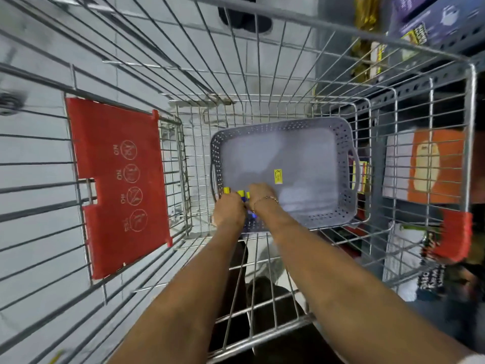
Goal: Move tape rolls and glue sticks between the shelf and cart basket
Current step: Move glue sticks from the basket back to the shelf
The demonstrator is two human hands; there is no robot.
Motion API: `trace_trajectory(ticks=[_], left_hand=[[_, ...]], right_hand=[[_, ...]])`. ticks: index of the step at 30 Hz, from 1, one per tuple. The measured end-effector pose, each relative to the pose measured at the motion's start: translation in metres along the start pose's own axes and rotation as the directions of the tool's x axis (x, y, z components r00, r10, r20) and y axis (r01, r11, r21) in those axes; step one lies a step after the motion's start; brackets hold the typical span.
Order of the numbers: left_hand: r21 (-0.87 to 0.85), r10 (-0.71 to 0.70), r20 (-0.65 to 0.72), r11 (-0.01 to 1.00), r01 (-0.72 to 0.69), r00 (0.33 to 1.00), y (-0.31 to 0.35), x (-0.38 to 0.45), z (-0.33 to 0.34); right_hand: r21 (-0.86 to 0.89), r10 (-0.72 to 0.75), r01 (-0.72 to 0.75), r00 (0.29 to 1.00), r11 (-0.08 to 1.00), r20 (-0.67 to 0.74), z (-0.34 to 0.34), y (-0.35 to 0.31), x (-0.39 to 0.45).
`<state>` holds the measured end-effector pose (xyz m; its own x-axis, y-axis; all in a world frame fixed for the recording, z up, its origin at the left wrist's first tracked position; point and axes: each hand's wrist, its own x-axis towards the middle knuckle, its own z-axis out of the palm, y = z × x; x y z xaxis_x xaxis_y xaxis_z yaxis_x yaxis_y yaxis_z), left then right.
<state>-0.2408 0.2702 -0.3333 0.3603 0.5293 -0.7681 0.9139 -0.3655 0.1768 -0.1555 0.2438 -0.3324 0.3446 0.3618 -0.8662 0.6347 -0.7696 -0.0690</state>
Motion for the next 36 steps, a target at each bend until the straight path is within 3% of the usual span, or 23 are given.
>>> trace_trajectory(ticks=[8,10,14,17,19,22,24,27,33,36], left_hand=[[-0.107,0.133,0.004,0.985,-0.132,0.991,0.025,-0.005,-0.021],[-0.236,0.193,-0.023,0.952,-0.193,0.981,0.038,-0.007,-0.039],[-0.437,0.292,-0.179,0.832,-0.342,0.94,0.093,-0.039,-0.083],[-0.532,0.431,-0.239,0.692,-0.489,0.87,0.147,-0.085,-0.103],[-0.558,0.584,-0.243,0.569,-0.604,0.775,0.189,-0.138,-0.103],[-0.545,0.825,-0.219,0.339,-0.767,0.52,0.239,-0.223,-0.081],[-0.529,0.921,-0.142,0.238,-0.814,0.362,0.268,-0.29,-0.048],[-0.522,0.976,0.023,0.197,-0.83,0.216,0.292,-0.38,0.018],[-0.481,0.985,0.172,0.069,-0.874,-0.017,0.286,-0.522,0.162],[-0.488,0.973,0.224,0.069,-0.87,-0.049,0.282,-0.57,0.225]], right_hand=[[0.204,0.128,-0.099,0.983,0.974,-0.132,-0.028,0.043,-0.016],[0.28,0.124,-0.079,0.981,0.957,-0.147,-0.049,0.052,-0.026],[0.563,0.194,0.04,0.917,0.826,-0.349,-0.086,0.097,-0.081],[0.766,0.324,0.264,0.79,0.585,-0.52,-0.094,0.139,-0.156],[0.815,0.433,0.437,0.694,0.381,-0.575,-0.084,0.169,-0.228],[0.759,0.633,0.594,0.486,0.266,-0.602,-0.045,0.206,-0.323],[0.72,0.775,0.656,0.326,0.226,-0.541,-0.001,0.238,-0.386],[0.701,0.927,0.694,0.133,0.165,-0.35,0.075,0.28,-0.462],[0.756,0.99,0.645,-0.135,0.109,-0.028,0.229,0.335,-0.571],[0.822,0.956,0.566,-0.272,0.067,0.11,0.299,0.356,-0.608]])
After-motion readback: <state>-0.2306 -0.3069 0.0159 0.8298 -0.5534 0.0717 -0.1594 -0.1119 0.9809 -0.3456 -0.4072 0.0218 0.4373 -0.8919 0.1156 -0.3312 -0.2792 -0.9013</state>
